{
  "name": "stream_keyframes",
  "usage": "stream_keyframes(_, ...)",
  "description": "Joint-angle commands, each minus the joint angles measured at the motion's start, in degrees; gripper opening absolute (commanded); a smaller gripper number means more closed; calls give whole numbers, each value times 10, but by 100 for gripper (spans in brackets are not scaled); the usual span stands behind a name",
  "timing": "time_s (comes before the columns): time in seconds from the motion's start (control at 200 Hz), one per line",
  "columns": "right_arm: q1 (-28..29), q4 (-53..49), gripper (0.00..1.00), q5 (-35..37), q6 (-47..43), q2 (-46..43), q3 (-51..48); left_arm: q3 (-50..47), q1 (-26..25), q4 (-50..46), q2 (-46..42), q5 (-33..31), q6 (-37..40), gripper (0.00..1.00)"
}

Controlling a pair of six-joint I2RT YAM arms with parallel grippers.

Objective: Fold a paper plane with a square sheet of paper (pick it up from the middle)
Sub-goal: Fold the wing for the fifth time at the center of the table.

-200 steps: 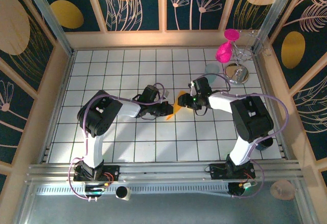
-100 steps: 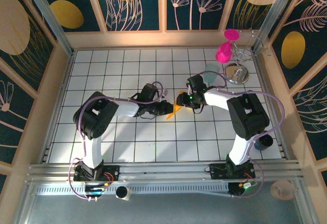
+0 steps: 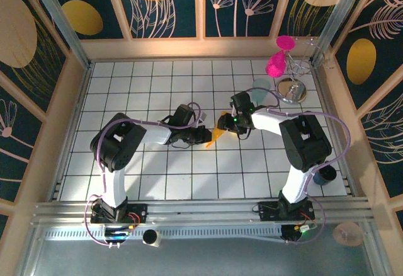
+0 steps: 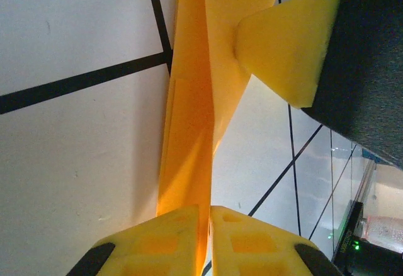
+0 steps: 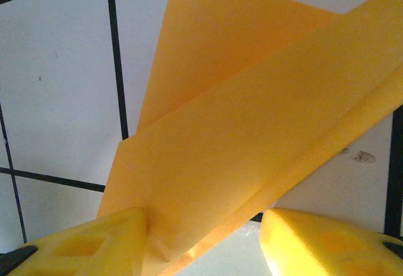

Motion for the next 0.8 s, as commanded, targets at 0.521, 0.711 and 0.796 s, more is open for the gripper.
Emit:
stream_keyframes(0.521,5,-14,51,38,16,78,-10,-4,5,-52,30,-27,20,10)
stream_keyframes(0.711,-1,-1,50,17,23,30,-5,3,4,-74,36,-39,22,10)
stream_keyframes(0.796,-11,15,52,15,34,-19,-13,6,5,-81,37,-44,24,10)
